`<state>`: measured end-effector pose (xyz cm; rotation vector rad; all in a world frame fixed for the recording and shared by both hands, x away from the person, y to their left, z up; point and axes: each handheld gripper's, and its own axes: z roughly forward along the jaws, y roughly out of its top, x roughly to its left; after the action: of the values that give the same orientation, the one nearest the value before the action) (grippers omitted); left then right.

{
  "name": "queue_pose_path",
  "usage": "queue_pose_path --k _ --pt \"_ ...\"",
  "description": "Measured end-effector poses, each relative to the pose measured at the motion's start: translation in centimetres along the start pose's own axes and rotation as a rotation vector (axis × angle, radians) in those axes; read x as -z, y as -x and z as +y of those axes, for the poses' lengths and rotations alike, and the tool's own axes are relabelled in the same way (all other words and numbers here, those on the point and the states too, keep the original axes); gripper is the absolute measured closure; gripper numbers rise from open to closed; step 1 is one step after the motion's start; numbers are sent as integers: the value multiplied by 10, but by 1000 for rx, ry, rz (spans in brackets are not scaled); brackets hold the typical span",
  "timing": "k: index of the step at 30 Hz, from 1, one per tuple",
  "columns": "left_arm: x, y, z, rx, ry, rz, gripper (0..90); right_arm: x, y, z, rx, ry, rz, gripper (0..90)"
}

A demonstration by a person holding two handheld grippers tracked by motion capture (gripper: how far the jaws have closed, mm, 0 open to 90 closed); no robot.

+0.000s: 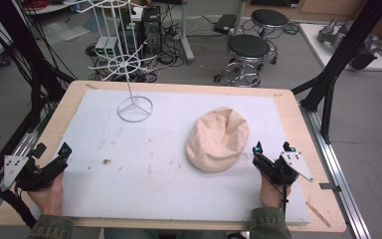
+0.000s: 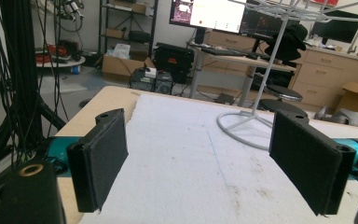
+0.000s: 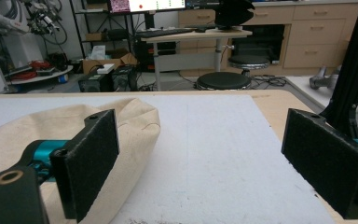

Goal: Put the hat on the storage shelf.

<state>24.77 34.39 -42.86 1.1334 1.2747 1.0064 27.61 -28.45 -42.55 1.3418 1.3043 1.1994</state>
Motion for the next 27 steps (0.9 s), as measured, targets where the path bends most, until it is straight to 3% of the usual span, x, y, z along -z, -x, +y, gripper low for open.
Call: queue_pose_path --k 21,27 --pt "0 -2 -1 10 -7 -2 197 -1 0 -1 -12 -11 12 101" --pt "-1 -1 -2 6 -9 3 197 -3 1 0 -32 -33 44 100"
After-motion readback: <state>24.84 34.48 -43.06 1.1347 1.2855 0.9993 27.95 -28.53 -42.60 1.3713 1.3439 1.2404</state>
